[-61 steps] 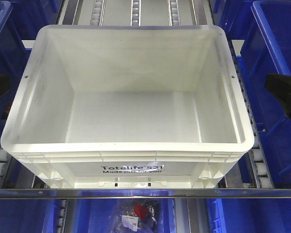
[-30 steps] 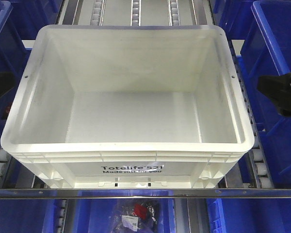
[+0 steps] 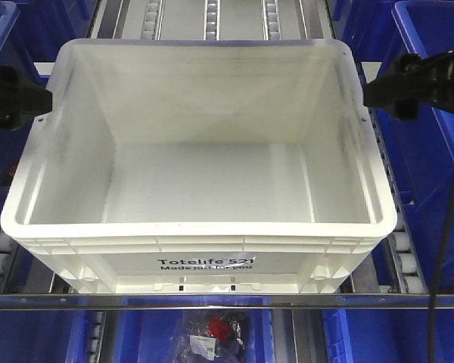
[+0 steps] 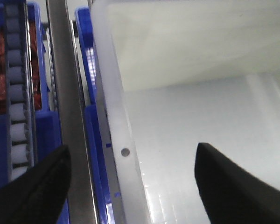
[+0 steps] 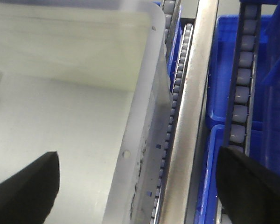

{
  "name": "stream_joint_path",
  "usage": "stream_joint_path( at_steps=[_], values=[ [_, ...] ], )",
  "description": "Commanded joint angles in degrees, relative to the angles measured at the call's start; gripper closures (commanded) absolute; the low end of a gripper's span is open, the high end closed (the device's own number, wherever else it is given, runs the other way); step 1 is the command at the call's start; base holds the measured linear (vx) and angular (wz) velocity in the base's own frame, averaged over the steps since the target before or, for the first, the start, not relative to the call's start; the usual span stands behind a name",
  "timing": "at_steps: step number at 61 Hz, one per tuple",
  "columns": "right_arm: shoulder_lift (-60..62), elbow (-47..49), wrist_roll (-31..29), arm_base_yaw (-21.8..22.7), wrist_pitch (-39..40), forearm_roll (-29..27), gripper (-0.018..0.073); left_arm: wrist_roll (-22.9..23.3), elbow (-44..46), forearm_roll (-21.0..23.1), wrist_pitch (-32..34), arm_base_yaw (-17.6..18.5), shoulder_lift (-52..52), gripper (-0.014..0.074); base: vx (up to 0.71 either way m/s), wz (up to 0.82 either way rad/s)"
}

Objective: Move bin from left to right shelf
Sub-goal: 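Lower both grippers onto the tote's side rims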

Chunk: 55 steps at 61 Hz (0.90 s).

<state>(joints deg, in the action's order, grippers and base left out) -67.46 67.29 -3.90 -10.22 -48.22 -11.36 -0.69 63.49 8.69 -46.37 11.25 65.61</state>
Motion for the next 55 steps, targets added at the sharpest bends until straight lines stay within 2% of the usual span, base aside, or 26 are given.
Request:
stream_joint_path(
  at_steps=[1,22,46,55],
  values=[
    [-1.11,2.91,-0.53,0.22,2.51,-0.98,-0.0080,0.69,3.99,0.42,1.01,0.28,1.84,0.0067,0.00,0.00],
    [-6.07,3.16,-0.72,0.22,3.09,-2.98,-0.0069,0.69,5.95,0.37,-0.97,0.28,8.41,0.0067,0.00,0.00],
    [-8.61,3.16,-3.21,0.22,4.18,-7.41,-0.0055,0.69,6.01,0.43,-0.41,0.28,9.09,0.0067,0.00,0.00],
    [-8.61,3.52,-3.32,0.22,3.93,-7.46,-0.0050,1.65,6.05,0.60,-0.36,0.28,9.09,0.0067,0.00,0.00]
  ],
)
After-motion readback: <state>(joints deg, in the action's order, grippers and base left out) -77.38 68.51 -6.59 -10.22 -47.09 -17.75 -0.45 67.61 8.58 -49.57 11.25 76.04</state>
